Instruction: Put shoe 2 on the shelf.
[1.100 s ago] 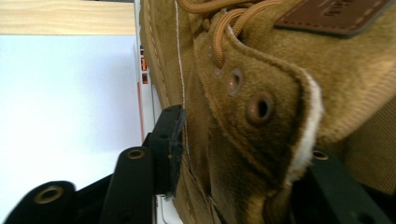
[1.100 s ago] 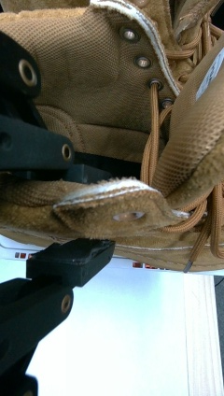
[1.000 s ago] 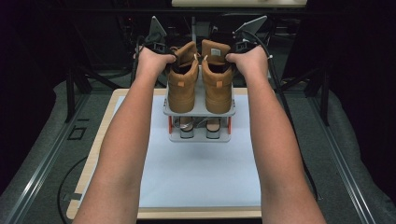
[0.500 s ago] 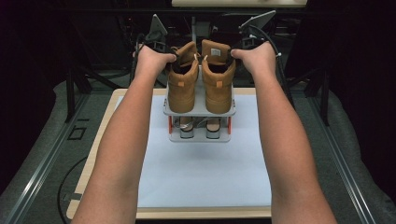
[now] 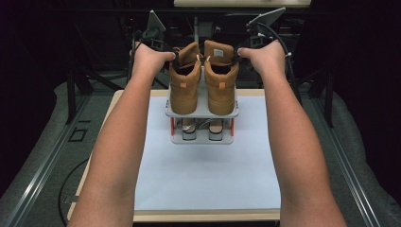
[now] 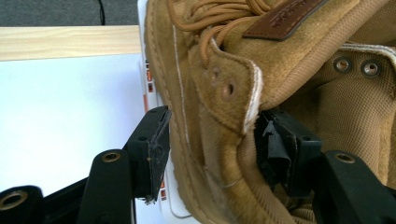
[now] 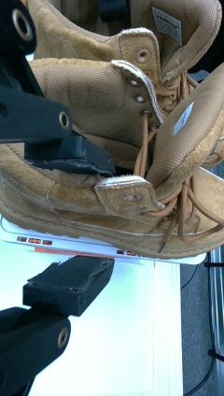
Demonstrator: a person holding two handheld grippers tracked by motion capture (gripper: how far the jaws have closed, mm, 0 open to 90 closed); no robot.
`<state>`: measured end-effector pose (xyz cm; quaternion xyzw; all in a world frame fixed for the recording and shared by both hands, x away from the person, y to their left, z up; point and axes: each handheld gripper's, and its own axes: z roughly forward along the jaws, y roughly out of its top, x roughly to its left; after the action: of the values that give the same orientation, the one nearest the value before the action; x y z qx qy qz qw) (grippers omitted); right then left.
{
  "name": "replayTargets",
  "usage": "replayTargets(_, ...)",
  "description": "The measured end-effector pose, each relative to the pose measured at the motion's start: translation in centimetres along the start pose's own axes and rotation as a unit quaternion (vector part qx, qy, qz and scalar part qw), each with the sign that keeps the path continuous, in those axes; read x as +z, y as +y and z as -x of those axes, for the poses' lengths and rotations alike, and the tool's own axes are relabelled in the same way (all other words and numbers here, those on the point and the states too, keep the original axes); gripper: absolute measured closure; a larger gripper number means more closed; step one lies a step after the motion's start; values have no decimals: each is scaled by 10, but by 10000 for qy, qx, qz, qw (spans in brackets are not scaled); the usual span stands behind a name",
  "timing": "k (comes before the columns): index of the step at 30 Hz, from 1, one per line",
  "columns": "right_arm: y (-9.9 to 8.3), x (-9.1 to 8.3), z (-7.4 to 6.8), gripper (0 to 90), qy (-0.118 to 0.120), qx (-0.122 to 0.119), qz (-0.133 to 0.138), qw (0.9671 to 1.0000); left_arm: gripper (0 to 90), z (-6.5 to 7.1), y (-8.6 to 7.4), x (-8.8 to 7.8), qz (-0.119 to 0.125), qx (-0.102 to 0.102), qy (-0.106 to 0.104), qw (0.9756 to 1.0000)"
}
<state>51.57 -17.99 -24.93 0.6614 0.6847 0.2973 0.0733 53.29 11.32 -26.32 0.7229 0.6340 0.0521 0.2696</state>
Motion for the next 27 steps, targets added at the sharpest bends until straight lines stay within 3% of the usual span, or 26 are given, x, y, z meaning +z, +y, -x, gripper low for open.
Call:
replayTargets(13, -2, -11, 5, 452, 89, 3, 47, 9999, 433, -7, -2, -17, 121, -63, -57, 9999)
replayTargets(27, -4, -35, 22, 464, -195, 23, 206, 9996, 440, -13, -5, -44, 280, -32, 84, 9996)
